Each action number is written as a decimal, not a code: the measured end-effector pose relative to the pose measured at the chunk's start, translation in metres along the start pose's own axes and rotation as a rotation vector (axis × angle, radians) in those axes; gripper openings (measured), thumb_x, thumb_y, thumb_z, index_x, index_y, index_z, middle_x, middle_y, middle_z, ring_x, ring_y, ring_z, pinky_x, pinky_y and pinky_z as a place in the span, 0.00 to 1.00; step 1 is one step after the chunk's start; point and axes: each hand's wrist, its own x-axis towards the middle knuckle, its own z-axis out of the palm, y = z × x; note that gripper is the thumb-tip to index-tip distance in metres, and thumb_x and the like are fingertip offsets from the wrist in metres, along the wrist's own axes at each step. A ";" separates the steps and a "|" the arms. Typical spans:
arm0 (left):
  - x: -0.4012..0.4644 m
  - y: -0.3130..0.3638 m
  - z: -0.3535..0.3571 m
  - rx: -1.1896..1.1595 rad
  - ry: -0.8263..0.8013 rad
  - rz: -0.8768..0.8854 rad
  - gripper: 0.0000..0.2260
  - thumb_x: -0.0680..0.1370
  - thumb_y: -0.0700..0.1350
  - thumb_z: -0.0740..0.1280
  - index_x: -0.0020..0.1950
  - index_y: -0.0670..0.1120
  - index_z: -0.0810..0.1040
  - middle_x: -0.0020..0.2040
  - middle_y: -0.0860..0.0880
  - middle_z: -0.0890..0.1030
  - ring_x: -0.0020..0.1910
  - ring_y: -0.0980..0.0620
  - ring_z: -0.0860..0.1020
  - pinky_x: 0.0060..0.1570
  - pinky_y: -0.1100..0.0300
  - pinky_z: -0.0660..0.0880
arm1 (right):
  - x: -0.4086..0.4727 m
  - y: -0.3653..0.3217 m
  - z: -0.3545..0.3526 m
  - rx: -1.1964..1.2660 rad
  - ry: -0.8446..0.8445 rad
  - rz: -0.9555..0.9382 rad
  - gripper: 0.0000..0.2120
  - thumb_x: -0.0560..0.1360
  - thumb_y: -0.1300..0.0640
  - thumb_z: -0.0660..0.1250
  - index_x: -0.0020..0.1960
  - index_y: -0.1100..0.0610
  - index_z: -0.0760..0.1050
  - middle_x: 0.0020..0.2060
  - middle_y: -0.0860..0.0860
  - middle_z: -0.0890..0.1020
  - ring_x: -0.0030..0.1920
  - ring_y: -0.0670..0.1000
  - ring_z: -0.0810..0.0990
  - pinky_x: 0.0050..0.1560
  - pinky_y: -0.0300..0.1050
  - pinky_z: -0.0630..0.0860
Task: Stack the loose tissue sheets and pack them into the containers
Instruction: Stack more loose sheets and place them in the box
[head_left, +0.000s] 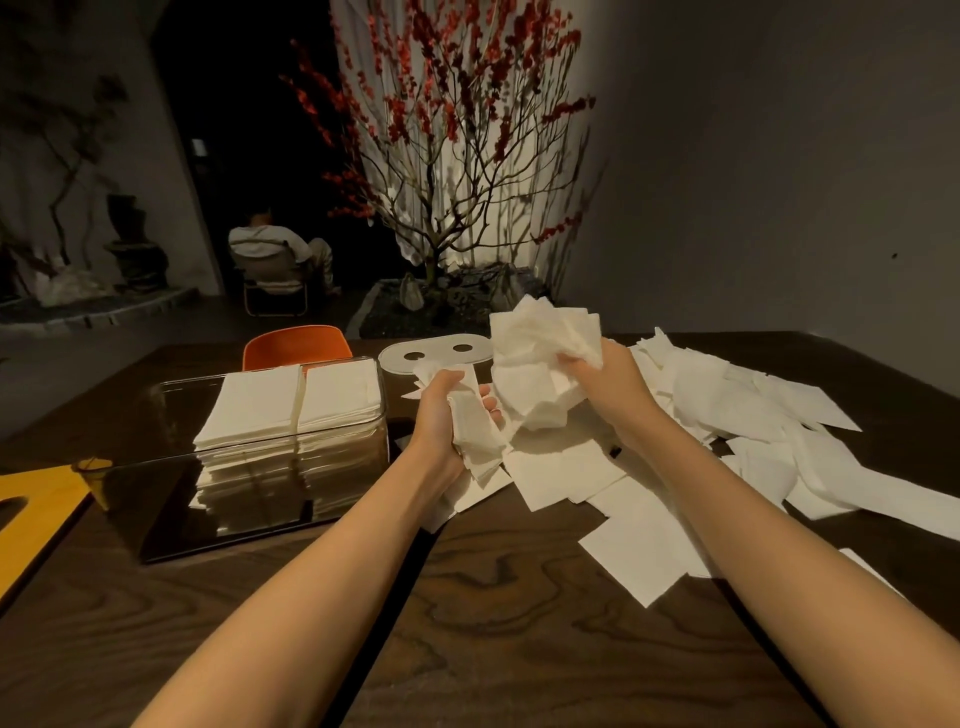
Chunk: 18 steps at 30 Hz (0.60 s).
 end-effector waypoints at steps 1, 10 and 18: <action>0.000 0.000 0.000 0.002 -0.001 0.000 0.12 0.78 0.49 0.60 0.44 0.40 0.71 0.33 0.46 0.71 0.31 0.51 0.70 0.38 0.59 0.69 | -0.001 0.000 -0.002 0.067 0.019 0.072 0.10 0.80 0.53 0.63 0.59 0.53 0.73 0.52 0.51 0.79 0.53 0.52 0.77 0.48 0.45 0.76; -0.005 0.001 -0.001 0.124 0.105 0.133 0.14 0.78 0.52 0.59 0.43 0.42 0.74 0.35 0.45 0.76 0.33 0.49 0.74 0.39 0.56 0.71 | -0.008 0.009 -0.011 0.853 0.103 0.617 0.19 0.76 0.68 0.64 0.65 0.56 0.68 0.60 0.57 0.74 0.60 0.58 0.73 0.47 0.53 0.79; -0.009 -0.005 0.003 0.193 0.162 0.177 0.14 0.77 0.52 0.61 0.38 0.45 0.74 0.32 0.47 0.74 0.31 0.51 0.71 0.39 0.56 0.70 | -0.019 0.011 -0.011 1.135 0.063 0.733 0.05 0.81 0.63 0.59 0.52 0.61 0.73 0.57 0.60 0.78 0.63 0.63 0.74 0.59 0.61 0.72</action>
